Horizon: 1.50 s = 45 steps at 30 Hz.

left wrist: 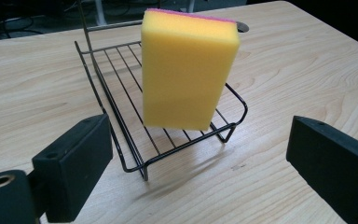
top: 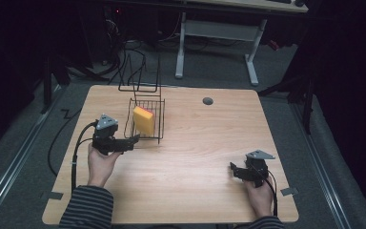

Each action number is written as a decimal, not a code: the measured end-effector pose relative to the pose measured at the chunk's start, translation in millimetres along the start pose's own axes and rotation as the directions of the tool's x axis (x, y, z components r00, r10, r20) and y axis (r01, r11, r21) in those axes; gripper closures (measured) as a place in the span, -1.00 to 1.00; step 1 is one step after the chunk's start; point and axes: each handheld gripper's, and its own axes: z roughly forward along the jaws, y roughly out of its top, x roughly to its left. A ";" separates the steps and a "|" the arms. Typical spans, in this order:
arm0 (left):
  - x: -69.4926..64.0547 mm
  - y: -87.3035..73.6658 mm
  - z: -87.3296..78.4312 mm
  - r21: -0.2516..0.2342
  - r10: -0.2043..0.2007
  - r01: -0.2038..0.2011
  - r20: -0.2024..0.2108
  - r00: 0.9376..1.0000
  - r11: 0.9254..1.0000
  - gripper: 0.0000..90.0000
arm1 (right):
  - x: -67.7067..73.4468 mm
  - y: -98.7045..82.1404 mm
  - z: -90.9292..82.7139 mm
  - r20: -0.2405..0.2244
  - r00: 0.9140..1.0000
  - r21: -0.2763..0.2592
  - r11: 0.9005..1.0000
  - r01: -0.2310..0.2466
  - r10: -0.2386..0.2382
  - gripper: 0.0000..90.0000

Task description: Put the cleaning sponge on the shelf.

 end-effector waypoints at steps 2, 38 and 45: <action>0.0 -0.8 -2.5 -0.006 0.000 0.000 0.002 1.000 1.000 -0.82 | 0.0 0.0 0.0 0.000 1.000 0.000 1.000 0.000 0.000 -0.48; 23.0 -40.3 -45.6 -0.046 -0.080 0.079 -0.034 0.996 0.996 -0.74 | 0.0 0.0 0.0 0.000 1.000 0.000 1.000 0.000 0.000 -0.48; 25.4 -49.5 -46.2 -0.038 -0.088 0.086 -0.049 0.995 0.996 -0.73 | 0.0 0.0 0.0 0.000 1.000 0.000 1.000 0.000 0.000 -0.48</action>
